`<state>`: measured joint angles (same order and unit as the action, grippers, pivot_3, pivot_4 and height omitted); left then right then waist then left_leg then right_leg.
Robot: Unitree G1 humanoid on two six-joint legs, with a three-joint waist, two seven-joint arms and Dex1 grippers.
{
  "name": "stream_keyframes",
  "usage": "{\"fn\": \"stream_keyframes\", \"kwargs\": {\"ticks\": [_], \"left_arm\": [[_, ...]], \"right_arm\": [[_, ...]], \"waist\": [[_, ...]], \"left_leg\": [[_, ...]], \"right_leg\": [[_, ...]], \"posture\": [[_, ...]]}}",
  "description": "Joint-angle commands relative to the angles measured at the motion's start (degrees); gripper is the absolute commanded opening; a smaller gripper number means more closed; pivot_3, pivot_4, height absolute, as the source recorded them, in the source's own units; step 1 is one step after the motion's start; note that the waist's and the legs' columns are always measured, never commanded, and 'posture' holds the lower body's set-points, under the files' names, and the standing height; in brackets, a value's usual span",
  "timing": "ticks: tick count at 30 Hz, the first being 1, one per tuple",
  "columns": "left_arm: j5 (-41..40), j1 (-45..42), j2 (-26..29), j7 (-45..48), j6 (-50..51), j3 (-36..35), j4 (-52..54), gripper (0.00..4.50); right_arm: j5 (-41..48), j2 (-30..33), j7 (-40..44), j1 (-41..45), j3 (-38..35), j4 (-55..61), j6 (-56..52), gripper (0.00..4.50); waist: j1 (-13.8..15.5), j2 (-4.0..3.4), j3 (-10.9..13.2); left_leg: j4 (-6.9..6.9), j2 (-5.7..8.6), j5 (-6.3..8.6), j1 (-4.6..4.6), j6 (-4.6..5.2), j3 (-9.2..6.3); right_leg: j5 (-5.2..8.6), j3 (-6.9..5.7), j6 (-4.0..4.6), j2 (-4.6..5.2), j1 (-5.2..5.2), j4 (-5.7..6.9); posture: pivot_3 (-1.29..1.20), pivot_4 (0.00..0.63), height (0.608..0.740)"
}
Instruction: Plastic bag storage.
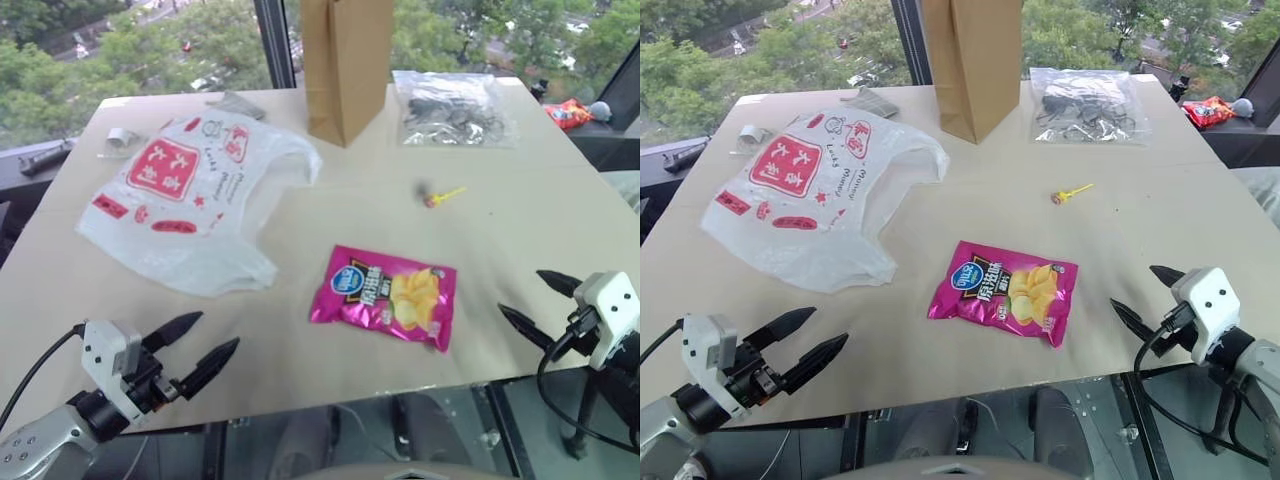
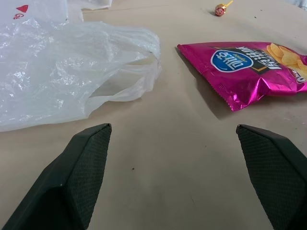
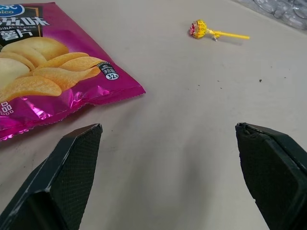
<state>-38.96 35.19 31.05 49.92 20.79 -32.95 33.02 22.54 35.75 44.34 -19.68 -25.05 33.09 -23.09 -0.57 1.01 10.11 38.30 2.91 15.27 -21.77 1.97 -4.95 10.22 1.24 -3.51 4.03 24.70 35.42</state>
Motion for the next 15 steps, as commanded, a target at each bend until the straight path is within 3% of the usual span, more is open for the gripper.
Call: {"fn": "stream_keyframes", "kwargs": {"ticks": [1, 10, 15], "left_arm": [[0.1, -0.6, -0.7, -0.1, -1.6, 1.4, 0.3, 4.32], [-1.4, -10.0, -0.7, -9.3, 2.2, 5.0, 5.1, 4.32], [6.9, -24.9, 2.7, -26.0, 12.4, 11.8, 9.1, 4.32]], "right_arm": [[0.0, 1.6, 0.3, 1.4, -1.6, -0.6, 2.4, 4.50], [2.8, 3.9, -1.1, 10.1, 1.5, 0.2, -1.0, 4.50], [5.7, 4.8, 0.3, 15.0, 4.6, 2.6, -1.5, 4.50]], "waist": [[0.0, 0.00, 0.0], [0.2, 0.00, 0.0], [1.1, 0.03, 0.0]], "left_leg": [[0.00, 0.00, 0.00, 0.00, 0.00, 0.00], [-0.01, -0.02, 0.00, 0.01, 0.01, -0.06], [0.06, 0.07, -0.01, 0.00, 0.01, -0.04]], "right_leg": [[0.00, 0.00, 0.00, 0.00, 0.00, 0.00], [-0.01, -0.13, 0.01, -0.04, 0.00, 0.01], [-0.04, -0.10, -0.01, 0.00, -0.04, 0.00]], "posture": [[0.00, 0.150, 0.740], [0.00, 0.150, 0.740], [0.00, 0.150, 0.740]]}}
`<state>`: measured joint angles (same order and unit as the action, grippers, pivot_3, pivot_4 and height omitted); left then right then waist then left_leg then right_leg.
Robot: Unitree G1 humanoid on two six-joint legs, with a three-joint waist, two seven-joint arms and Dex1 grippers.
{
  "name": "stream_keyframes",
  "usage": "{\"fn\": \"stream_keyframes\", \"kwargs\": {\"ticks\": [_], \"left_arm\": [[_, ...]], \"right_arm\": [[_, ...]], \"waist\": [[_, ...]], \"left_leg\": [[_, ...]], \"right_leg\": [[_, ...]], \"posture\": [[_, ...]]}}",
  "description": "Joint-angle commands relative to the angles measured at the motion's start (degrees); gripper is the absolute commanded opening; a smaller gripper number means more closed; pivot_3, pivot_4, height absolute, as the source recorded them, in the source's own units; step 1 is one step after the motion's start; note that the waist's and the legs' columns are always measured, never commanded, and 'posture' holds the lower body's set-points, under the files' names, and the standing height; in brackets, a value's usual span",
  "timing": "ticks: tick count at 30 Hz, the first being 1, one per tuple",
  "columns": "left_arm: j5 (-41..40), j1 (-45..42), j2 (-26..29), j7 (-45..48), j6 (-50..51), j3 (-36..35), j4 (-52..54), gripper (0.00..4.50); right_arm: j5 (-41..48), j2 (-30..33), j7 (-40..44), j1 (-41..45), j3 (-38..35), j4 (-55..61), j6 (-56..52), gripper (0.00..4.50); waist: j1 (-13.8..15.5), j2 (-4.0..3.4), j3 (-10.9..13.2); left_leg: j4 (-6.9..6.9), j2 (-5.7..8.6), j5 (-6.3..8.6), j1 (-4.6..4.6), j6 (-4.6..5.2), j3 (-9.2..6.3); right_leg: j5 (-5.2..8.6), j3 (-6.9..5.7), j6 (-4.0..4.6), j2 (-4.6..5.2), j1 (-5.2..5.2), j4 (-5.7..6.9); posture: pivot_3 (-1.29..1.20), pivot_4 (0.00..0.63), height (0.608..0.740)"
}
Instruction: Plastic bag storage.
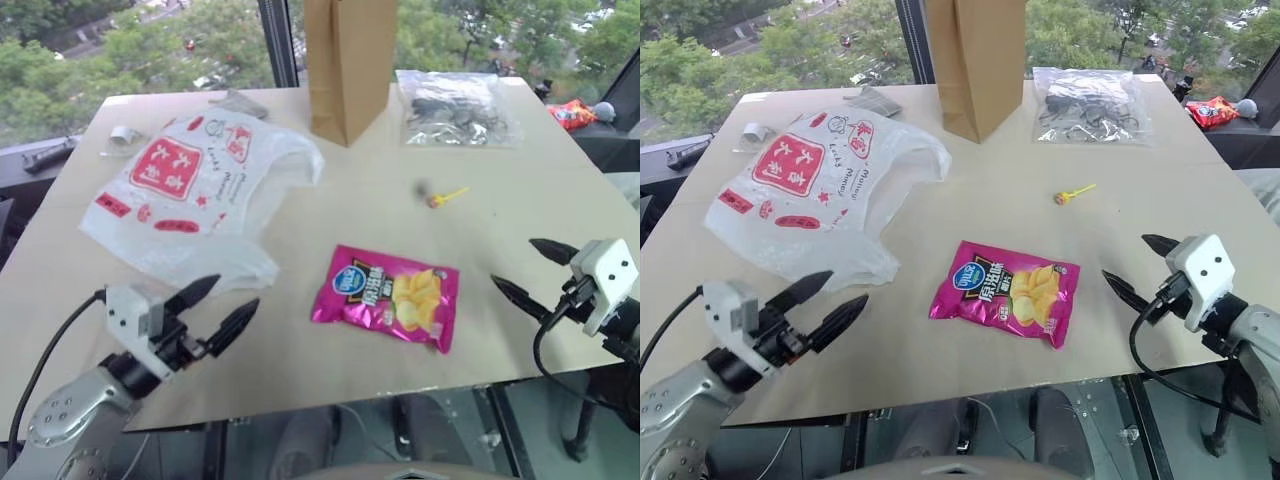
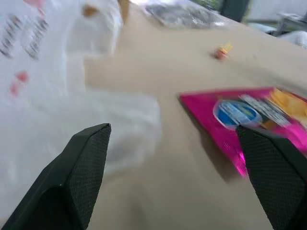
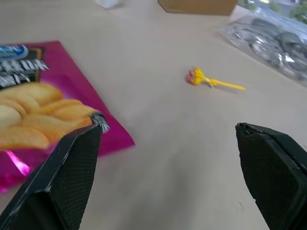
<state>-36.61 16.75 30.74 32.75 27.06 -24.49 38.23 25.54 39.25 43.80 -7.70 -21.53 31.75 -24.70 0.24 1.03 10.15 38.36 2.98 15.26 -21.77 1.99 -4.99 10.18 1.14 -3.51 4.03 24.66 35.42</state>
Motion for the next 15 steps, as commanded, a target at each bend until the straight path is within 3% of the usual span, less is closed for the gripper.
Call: {"fn": "stream_keyframes", "kwargs": {"ticks": [1, 4, 8, 15], "left_arm": [[6.7, -9.4, 4.0, -11.2, 8.3, 5.2, 3.8, 4.32], [10.3, -20.5, 6.5, -17.0, 16.9, 11.4, 2.7, 4.32], [18.2, -39.2, 5.2, -25.4, 28.5, 22.1, -6.0, 4.32], [33.9, -53.5, -0.8, -33.9, 32.7, 38.1, -22.7, 4.32]], "right_arm": [[3.0, 1.5, 0.8, 4.3, 1.8, 4.0, -0.1, 4.50], [2.3, 1.9, 0.1, 7.6, 4.1, 3.3, -0.2, 4.50], [2.6, 2.0, -2.2, 11.5, 6.3, 4.3, -2.6, 4.50], [4.5, 2.7, -5.1, 15.0, 7.3, 8.0, -7.6, 4.50]], "waist": [[0.4, 0.00, 0.0], [0.4, 0.02, 0.0], [0.5, 0.05, 0.0], [0.4, 0.07, 0.0]], "left_leg": [[0.04, 0.00, 0.00, 0.02, 0.00, -0.01], [0.04, 0.00, -0.01, 0.10, 0.00, -0.02], [0.06, 0.10, -0.03, 0.02, -0.02, -0.13], [-0.01, 0.26, -0.13, -0.06, -0.21, -0.10]], "right_leg": [[-0.01, -0.01, -0.01, -0.03, -0.01, 0.06], [-0.04, -0.01, -0.06, -0.08, -0.07, 0.14], [-0.15, -0.10, -0.22, -0.08, -0.02, 0.15], [-0.28, 0.00, 0.01, 0.01, 0.07, 0.05]], "posture": [[0.00, 0.150, 0.740], [0.00, 0.150, 0.740], [0.00, 0.150, 0.740], [0.00, 0.150, 0.740]]}}
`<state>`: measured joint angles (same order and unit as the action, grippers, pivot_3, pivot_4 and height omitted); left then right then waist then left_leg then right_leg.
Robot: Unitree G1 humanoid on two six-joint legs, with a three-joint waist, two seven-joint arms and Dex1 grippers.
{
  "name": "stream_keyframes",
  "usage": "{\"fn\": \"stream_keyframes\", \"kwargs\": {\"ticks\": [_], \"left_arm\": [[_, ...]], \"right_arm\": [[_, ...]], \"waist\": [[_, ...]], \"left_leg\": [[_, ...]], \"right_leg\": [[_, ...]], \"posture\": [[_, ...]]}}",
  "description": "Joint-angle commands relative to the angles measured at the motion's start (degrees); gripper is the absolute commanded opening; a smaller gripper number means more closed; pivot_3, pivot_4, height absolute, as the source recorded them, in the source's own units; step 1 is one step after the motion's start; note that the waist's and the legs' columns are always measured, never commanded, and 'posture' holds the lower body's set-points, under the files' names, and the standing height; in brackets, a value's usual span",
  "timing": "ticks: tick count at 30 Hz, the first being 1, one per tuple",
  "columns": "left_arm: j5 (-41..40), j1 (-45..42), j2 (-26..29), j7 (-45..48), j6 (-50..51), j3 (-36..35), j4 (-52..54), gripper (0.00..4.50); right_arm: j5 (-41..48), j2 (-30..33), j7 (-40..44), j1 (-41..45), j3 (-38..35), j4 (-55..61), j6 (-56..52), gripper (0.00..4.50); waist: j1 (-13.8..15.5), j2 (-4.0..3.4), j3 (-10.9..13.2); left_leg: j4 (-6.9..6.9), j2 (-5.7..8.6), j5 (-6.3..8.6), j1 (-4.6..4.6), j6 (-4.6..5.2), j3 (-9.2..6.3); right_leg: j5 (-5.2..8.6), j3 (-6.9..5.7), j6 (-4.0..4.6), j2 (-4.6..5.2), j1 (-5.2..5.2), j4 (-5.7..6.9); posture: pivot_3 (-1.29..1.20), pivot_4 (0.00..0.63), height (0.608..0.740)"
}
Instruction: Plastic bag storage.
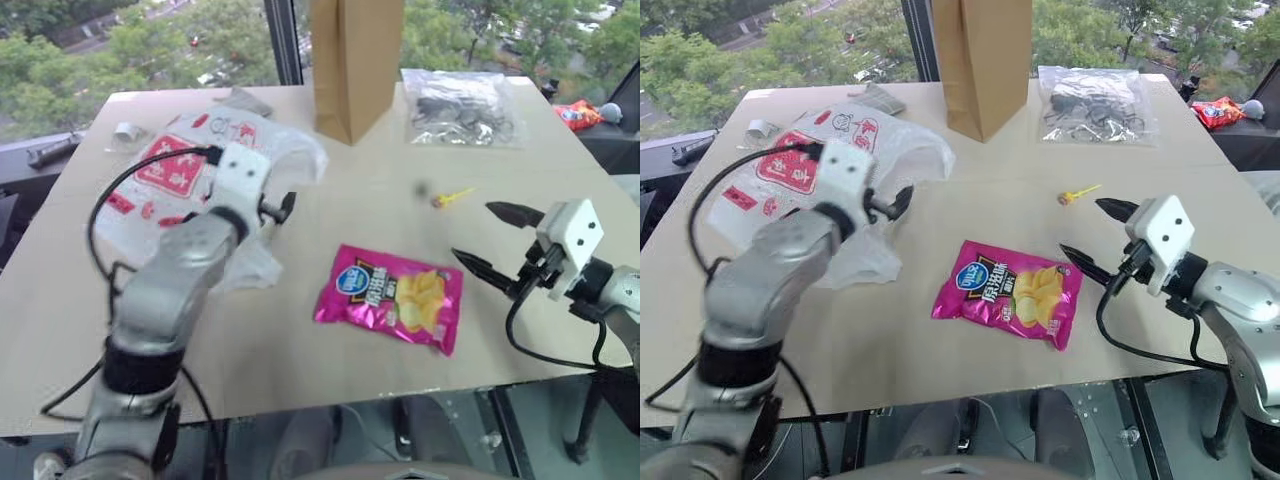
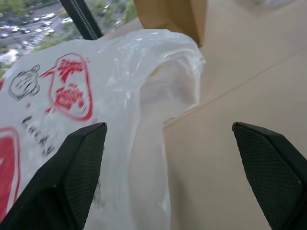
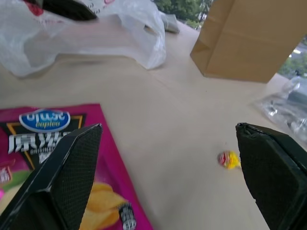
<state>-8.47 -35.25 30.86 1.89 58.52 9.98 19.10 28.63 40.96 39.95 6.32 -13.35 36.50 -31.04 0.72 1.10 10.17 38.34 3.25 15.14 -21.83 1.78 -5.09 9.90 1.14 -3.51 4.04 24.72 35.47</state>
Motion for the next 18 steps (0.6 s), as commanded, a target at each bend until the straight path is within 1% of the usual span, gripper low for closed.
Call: {"fn": "stream_keyframes", "kwargs": {"ticks": [1, 4, 7, 11, 13, 15, 18], "left_arm": [[7.2, -1.9, -1.2, -3.4, 1.1, 4.5, -4.3, 4.32], [10.8, -2.2, -1.9, -4.5, 1.3, 5.1, -5.9, 4.32], [13.7, -1.6, -1.0, -4.2, 0.9, 5.2, -6.3, 4.32], [14.9, 0.6, -1.6, -3.3, -0.9, 3.0, -3.5, 4.32], [15.1, 2.7, -0.9, -2.6, -0.6, 1.5, -1.8, 4.32], [16.0, 4.1, 0.0, -2.1, -1.3, 1.2, -2.6, 4.32], [18.1, 3.6, -0.3, -2.8, -3.9, 1.9, -7.9, 4.32]], "right_arm": [[1.6, 1.1, -1.5, 1.1, -1.1, 3.8, -1.7, 4.50], [2.3, 1.3, -2.3, 0.5, -1.7, 5.0, -2.5, 4.50], [2.7, 1.5, -2.8, -0.2, -2.3, 5.8, -3.0, 4.50], [3.1, 1.6, -3.7, 0.1, -2.1, 6.5, -3.8, 4.50], [3.3, 1.6, -4.2, 0.8, -1.6, 6.4, -4.2, 4.50], [3.2, 1.5, -4.4, 1.5, -1.0, 6.1, -4.4, 4.50], [2.9, 1.5, -4.2, 2.3, 0.2, 5.4, -4.2, 4.50]], "waist": [[-0.2, 0.00, 0.0], [-0.1, 0.02, 0.0], [0.1, 0.02, 0.0], [0.1, 0.02, 0.0], [0.0, 0.02, 0.0], [0.0, 0.02, 0.0], [0.0, 0.02, 0.0]], "left_leg": [[-0.03, 0.00, -0.04, 0.00, -0.07, 0.00], [-0.07, -0.04, 0.01, -0.15, -0.15, -0.02], [-0.08, -0.03, 0.01, -0.24, -0.16, -0.02], [-0.05, -0.02, 0.02, -0.25, -0.15, 0.00], [-0.05, -0.02, 0.01, -0.24, -0.15, 0.01], [-0.05, -0.04, 0.01, -0.21, -0.16, 0.02], [-0.05, -0.05, 0.01, -0.19, -0.15, 0.02]], "right_leg": [[0.00, 0.01, 0.00, 0.00, 0.01, -0.02], [0.00, 0.03, 0.00, -0.01, 0.21, -0.02], [0.00, 0.04, 0.01, 0.01, 0.31, -0.01], [0.00, 0.03, 0.00, 0.05, 0.30, -0.01], [0.00, 0.04, 0.00, 0.05, 0.30, 0.00], [0.00, 0.05, 0.00, 0.04, 0.30, 0.05], [0.00, 0.04, 0.01, 0.02, 0.30, 0.11]], "posture": [[0.00, 0.150, 0.740], [0.00, 0.150, 0.740], [0.00, 0.150, 0.740], [0.00, 0.150, 0.740], [0.00, 0.150, 0.740], [0.00, 0.150, 0.740], [0.00, 0.150, 0.740]]}}
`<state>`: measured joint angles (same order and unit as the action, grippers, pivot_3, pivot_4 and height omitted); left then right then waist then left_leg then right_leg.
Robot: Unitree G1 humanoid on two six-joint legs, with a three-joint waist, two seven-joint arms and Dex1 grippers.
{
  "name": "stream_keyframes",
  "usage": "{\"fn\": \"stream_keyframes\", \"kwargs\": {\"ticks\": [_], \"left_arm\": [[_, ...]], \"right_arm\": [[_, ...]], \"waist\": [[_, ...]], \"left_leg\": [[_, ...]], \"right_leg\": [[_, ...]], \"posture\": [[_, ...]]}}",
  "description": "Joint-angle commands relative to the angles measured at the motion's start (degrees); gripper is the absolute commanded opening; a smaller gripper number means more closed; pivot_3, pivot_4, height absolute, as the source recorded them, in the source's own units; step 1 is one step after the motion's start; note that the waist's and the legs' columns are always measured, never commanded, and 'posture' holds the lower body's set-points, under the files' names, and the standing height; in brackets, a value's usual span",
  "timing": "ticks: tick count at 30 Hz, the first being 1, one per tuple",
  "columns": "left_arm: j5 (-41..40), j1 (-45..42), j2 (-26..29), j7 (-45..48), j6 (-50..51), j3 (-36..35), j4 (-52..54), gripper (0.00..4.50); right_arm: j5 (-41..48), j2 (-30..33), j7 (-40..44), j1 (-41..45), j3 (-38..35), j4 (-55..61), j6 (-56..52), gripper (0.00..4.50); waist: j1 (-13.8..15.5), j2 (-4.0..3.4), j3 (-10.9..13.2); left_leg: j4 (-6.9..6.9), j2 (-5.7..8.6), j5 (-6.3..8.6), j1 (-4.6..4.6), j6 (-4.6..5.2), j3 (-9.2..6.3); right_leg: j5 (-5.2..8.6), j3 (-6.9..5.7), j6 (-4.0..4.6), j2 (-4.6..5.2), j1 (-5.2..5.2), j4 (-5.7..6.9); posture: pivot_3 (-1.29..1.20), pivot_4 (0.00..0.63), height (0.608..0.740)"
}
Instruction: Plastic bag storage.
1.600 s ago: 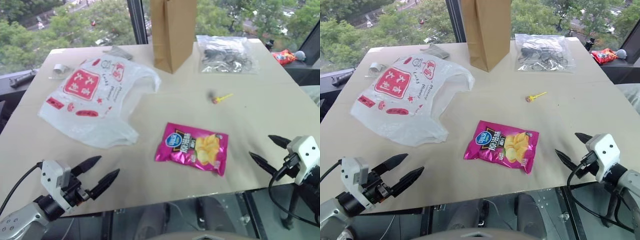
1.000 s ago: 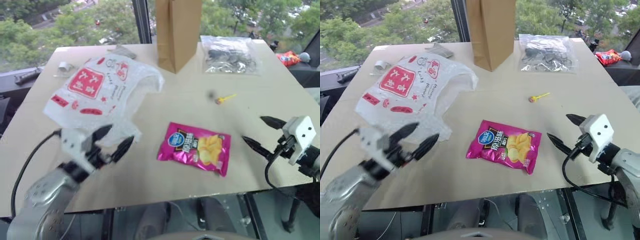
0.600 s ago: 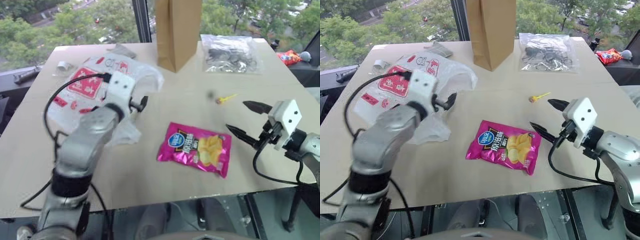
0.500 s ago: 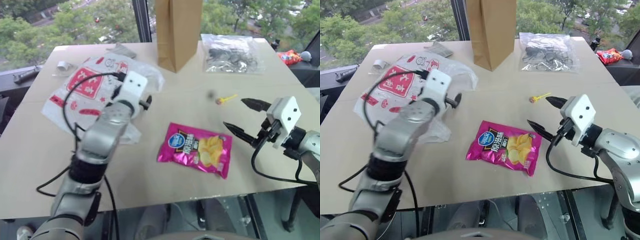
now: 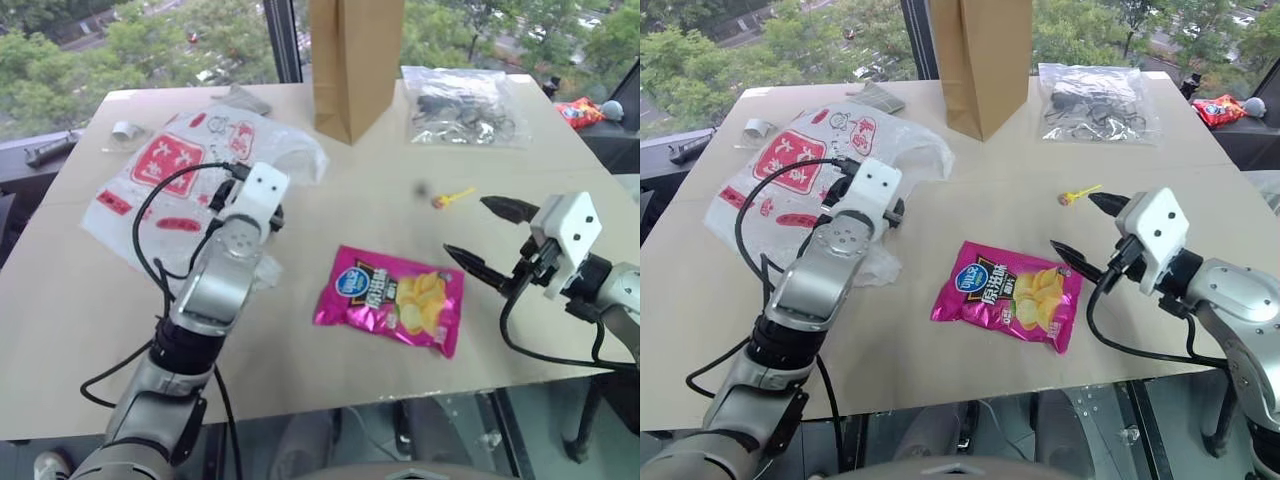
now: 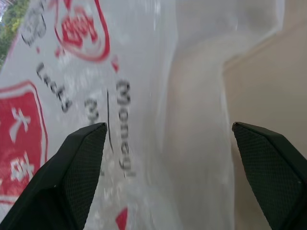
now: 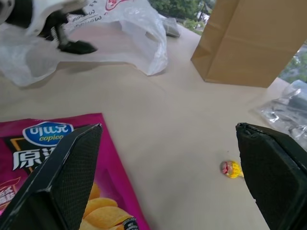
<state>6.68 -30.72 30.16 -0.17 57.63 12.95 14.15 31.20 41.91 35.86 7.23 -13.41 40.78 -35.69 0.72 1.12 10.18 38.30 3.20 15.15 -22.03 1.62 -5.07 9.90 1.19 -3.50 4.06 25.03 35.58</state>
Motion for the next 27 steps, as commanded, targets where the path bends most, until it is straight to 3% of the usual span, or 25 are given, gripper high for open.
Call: {"fn": "stream_keyframes", "kwargs": {"ticks": [1, 5, 6, 7, 14, 22, 27], "left_arm": [[3.6, -1.3, 0.1, -1.0, -3.8, -1.0, -5.0, 4.32], [5.5, -2.8, -1.0, -2.0, -8.9, -1.5, -12.1, 4.32], [5.7, -3.1, -1.1, -2.0, -10.5, -1.8, -14.1, 3.81], [5.9, -3.4, -1.1, -2.1, -12.0, -2.2, -15.7, 3.61], [3.3, -2.8, -1.9, -0.7, -20.4, -9.2, -15.6, 0.12], [-12.5, -5.5, -0.3, 13.9, -17.0, -22.7, -8.2, 0.04], [-23.4, -6.3, 7.6, 26.7, -8.1, -27.6, -2.4, 0.04]], "right_arm": [[0.2, 0.5, -0.1, 1.8, 0.6, 0.9, 0.6, 4.50], [-0.1, 0.3, 0.1, 2.1, 1.1, 0.2, 1.4, 4.50], [-0.4, 0.2, 0.2, 1.9, 1.2, 0.0, 1.8, 4.50], [-0.7, 0.1, 0.3, 1.7, 1.4, -0.2, 2.3, 4.50], [-2.2, -0.6, 0.8, -1.2, 1.3, -0.5, 5.1, 4.50], [-7.1, -1.4, 0.7, -4.8, 5.2, -1.3, 9.0, 4.50], [-10.4, 0.3, 3.7, -6.2, 10.1, -1.2, 10.8, 4.50]], "waist": [[0.1, 0.00, 0.0], [0.1, 0.01, 0.0], [0.1, 0.01, 0.0], [0.1, 0.01, 0.0], [0.0, 0.00, 0.0], [-0.1, 0.01, 0.0], [-0.3, 0.00, 0.0]], "left_leg": [[0.01, 0.00, 0.00, 0.01, 0.00, 0.00], [0.07, 0.04, 0.13, 0.04, 0.23, -0.03], [0.08, 0.04, 0.13, 0.05, 0.23, -0.01], [0.09, 0.04, 0.13, 0.05, 0.23, -0.02], [0.08, 0.02, 0.00, 0.04, 0.01, 0.00], [0.08, 0.01, 0.00, 0.05, 0.00, -0.01], [0.08, 0.00, -0.01, 0.09, 0.00, 0.02]], "right_leg": [[0.00, 0.00, 0.00, 0.00, -0.01, 0.00], [0.00, -0.03, -0.01, 0.01, -0.11, 0.00], [0.00, -0.02, -0.01, 0.01, -0.11, 0.00], [-0.01, -0.02, -0.01, 0.02, -0.11, 0.00], [-0.01, -0.01, 0.00, 0.05, -0.09, 0.00], [-0.01, -0.04, 0.00, 0.04, -0.09, 0.02], [-0.01, -0.02, 0.00, 0.01, -0.10, 0.05]], "posture": [[0.00, 0.150, 0.740], [0.00, 0.150, 0.740], [0.00, 0.150, 0.740], [0.00, 0.150, 0.740], [0.00, 0.150, 0.740], [0.00, 0.150, 0.740], [0.00, 0.150, 0.740]]}}
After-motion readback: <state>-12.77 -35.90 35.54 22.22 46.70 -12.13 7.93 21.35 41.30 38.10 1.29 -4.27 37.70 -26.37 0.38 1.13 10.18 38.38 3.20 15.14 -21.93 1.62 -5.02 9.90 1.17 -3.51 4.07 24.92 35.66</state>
